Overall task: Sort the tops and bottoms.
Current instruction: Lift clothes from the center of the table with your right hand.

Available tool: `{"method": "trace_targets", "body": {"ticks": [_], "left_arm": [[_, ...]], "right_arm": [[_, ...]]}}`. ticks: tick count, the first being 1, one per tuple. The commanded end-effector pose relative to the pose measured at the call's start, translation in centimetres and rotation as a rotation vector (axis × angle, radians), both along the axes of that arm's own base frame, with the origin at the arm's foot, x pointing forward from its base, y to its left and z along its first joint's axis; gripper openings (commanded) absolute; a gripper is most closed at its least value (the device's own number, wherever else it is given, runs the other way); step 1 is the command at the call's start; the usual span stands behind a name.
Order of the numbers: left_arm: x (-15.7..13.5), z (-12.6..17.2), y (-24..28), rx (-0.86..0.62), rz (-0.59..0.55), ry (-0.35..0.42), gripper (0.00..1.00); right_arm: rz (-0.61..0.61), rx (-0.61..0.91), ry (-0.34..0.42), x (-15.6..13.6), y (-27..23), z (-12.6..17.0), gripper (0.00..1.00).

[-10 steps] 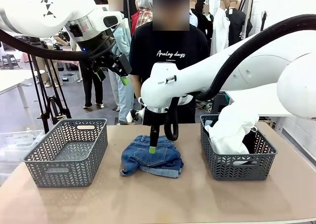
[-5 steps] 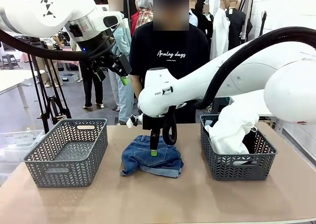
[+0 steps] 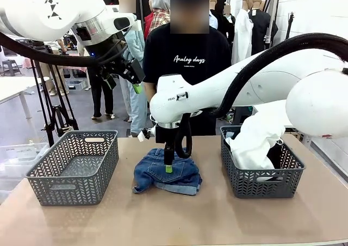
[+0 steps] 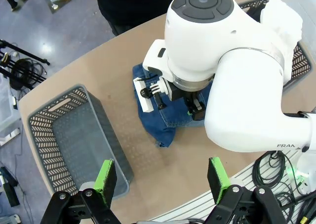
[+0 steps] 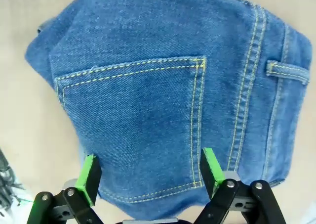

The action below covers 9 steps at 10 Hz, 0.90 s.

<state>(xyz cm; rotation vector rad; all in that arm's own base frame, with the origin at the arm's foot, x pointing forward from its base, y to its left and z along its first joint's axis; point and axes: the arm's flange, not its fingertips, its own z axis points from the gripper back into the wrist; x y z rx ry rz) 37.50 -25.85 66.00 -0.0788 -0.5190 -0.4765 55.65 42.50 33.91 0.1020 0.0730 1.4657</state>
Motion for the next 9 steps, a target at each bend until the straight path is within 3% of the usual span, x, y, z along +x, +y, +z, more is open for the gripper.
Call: {"method": "trace_targets", "body": {"ticks": [1, 4, 5, 9], "left_arm": [[0.07, 0.04, 0.20, -0.003, 0.003, -0.004, 0.96], [0.07, 0.04, 0.20, -0.003, 0.003, -0.004, 0.96], [0.07, 0.04, 0.20, -0.003, 0.003, -0.004, 0.96], [0.07, 0.04, 0.20, -0.003, 0.003, -0.004, 0.96]], "right_arm": [[0.004, 0.013, 0.069, 0.67, 0.25, -0.27, 1.00], [0.026, -0.002, 0.092, 0.29, 0.43, -0.49, 0.97], [0.037, -0.009, 0.086, 0.24, 0.33, -0.54, 0.82], [0.035, -0.019, 0.093, -0.05, 0.20, -0.47, 0.05]]}}
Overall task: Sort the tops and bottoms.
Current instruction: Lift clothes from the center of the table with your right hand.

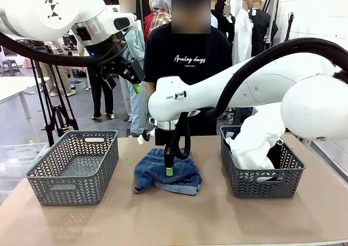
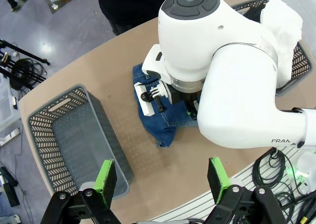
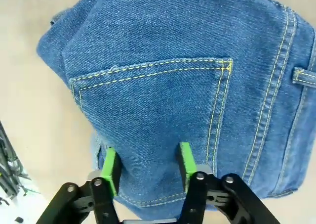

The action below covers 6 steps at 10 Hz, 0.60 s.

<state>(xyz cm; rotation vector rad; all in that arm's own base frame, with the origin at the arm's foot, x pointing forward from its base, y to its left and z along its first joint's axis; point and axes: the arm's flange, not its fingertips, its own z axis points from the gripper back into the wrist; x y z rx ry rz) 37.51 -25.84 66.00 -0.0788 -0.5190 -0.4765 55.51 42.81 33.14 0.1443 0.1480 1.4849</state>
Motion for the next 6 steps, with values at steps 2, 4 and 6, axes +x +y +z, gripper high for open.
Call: {"method": "trace_targets", "body": {"ticks": [2, 4, 6], "left_arm": [[0.1, 0.0, 0.2, -0.003, 0.003, -0.004, 0.96], [0.1, 0.0, 0.2, -0.003, 0.003, -0.004, 0.96], [0.1, 0.0, 0.2, -0.003, 0.003, -0.004, 0.96]], "right_arm": [[0.010, 0.003, 0.029, 0.2, -0.3, 0.3, 0.00], [-0.009, 0.022, 0.013, 0.1, -0.9, 0.8, 0.00], [-0.043, 0.077, -0.059, -0.5, -2.5, 2.7, 0.00]]}}
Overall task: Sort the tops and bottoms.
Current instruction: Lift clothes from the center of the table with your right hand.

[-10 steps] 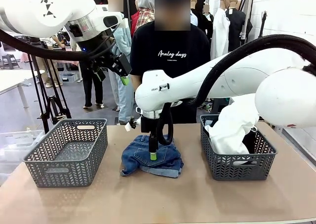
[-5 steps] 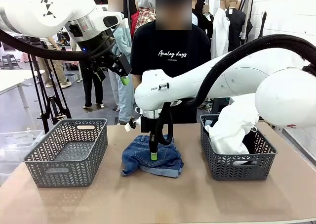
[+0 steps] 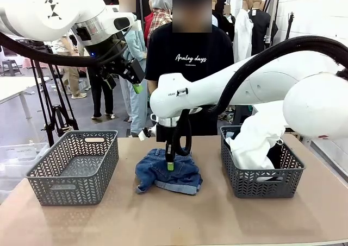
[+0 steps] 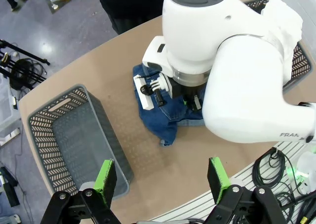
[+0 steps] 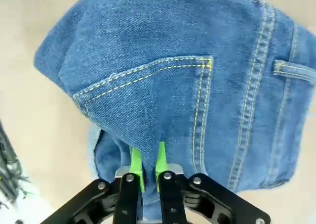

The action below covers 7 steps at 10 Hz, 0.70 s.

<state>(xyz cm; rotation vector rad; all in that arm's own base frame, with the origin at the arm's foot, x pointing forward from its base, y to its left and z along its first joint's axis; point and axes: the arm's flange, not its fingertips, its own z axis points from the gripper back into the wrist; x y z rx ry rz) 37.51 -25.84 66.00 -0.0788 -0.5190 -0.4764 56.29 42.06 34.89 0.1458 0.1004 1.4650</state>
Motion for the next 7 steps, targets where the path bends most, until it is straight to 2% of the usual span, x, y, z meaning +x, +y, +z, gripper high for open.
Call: {"method": "trace_targets", "body": {"ticks": [1, 3, 5, 6, 7], "left_arm": [[0.1, 0.0, 0.2, -0.003, 0.003, -0.004, 0.96], [0.1, 0.0, 0.2, -0.003, 0.003, -0.004, 0.96], [0.1, 0.0, 0.2, -0.003, 0.003, -0.004, 0.96], [0.1, 0.0, 0.2, -0.003, 0.003, -0.004, 0.96], [0.1, 0.0, 0.2, -0.003, 0.003, -0.004, 0.96]], "right_arm": [[-0.031, 0.084, -0.030, -1.7, -3.0, 2.8, 0.00], [-0.036, 0.143, -0.115, -3.7, -5.8, 8.7, 0.00], [-0.069, 0.123, -0.263, -6.8, -6.5, 14.2, 0.00], [-0.079, 0.112, -0.321, -7.8, -6.7, 15.9, 0.00], [-0.065, 0.126, -0.337, -8.4, -6.7, 16.2, 0.00]]}}
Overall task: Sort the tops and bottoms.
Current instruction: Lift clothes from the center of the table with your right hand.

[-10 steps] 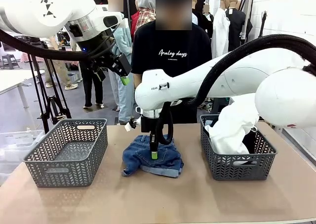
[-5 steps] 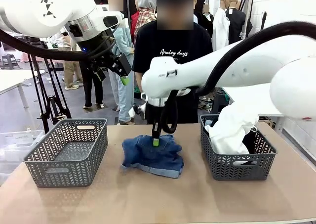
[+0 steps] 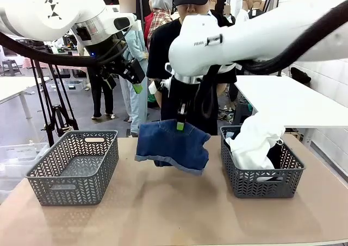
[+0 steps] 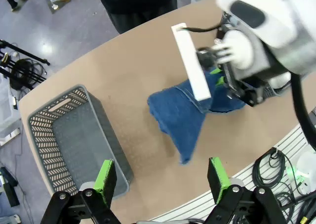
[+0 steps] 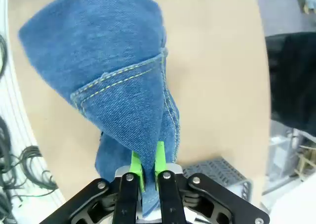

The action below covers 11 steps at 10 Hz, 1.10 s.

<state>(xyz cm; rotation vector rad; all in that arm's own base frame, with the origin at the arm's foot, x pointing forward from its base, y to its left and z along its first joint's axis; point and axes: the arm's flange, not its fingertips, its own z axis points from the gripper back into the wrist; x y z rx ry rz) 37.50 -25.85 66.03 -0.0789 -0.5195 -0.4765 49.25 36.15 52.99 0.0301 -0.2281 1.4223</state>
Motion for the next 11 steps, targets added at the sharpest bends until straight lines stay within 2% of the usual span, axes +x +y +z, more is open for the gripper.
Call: {"method": "trace_targets", "body": {"ticks": [1, 3, 4, 5, 7, 8, 9, 10, 11], "left_arm": [[0.1, 0.0, 0.2, -0.003, 0.003, -0.004, 0.96], [0.1, 0.0, 0.2, -0.003, 0.003, -0.004, 0.96], [0.1, 0.0, 0.2, -0.003, 0.003, -0.004, 0.96], [0.1, 0.0, 0.2, -0.003, 0.003, -0.004, 0.96], [0.1, 0.0, 0.2, -0.003, 0.003, -0.004, 0.96], [0.1, 0.0, 0.2, -0.003, 0.003, -0.004, 0.96], [0.1, 0.0, 0.2, -0.003, 0.003, -0.004, 0.96], [0.1, 0.0, 0.2, -0.003, 0.003, -0.004, 0.96], [0.1, 0.0, 0.2, -0.003, 0.003, -0.004, 0.96]], "right_arm": [[-0.002, 0.000, 0.045, 1.8, 0.3, -1.7, 0.00], [-0.002, 0.000, 0.045, 1.8, 0.3, -1.7, 0.00], [-0.001, -0.007, 0.014, 0.1, 0.0, -0.7, 0.00], [-0.026, -0.038, 0.009, 0.2, 0.1, -0.6, 0.00], [-0.087, -0.127, -0.147, -1.4, -0.5, 6.9, 0.00], [-0.110, -0.160, -0.187, -2.0, -0.9, 9.7, 0.00], [-0.133, -0.167, -0.204, -2.1, -1.1, 10.9, 0.00], [-0.135, -0.149, -0.180, -1.3, -0.8, 10.8, 0.00], [-0.083, -0.126, -0.186, -2.6, -1.7, 10.6, 0.00]]}}
